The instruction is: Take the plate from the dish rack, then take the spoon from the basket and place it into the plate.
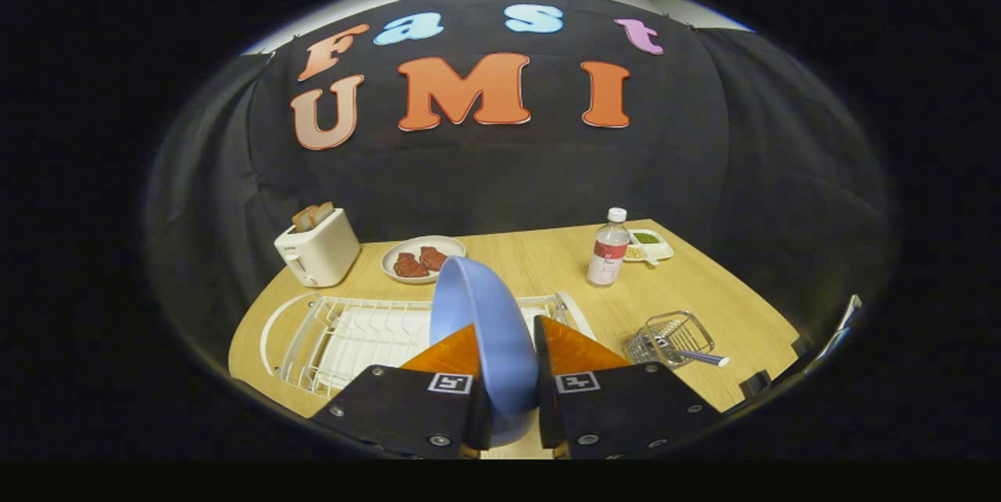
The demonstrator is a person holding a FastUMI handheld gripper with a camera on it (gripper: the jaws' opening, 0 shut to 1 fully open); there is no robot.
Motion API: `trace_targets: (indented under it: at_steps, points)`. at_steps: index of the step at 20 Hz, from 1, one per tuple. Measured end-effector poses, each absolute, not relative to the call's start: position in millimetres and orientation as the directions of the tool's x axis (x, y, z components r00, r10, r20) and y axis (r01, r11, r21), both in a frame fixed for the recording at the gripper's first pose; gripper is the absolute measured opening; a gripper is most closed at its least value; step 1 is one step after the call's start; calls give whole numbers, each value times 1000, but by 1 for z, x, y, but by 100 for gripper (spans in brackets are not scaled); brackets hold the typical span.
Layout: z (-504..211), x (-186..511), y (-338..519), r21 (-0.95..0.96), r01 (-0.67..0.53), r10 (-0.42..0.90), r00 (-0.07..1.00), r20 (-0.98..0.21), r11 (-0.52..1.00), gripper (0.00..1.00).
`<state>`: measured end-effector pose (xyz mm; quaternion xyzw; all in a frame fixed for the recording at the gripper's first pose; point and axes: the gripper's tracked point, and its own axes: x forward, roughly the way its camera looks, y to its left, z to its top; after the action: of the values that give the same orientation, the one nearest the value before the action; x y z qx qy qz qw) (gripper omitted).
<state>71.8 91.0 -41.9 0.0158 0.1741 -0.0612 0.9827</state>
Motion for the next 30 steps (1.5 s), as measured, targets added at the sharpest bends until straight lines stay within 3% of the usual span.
trace_targets:
  at_steps: [10, 19, 30]
  points:
    - [-85, -20, 101, 294, 22, 94, 923, -372, 955, 24]
    - [-170, -65, 113, 529, 25, 227, 886, -405, 848, 24]
    - [-236, -72, 119, 658, 77, 290, 855, -431, 749, 24]
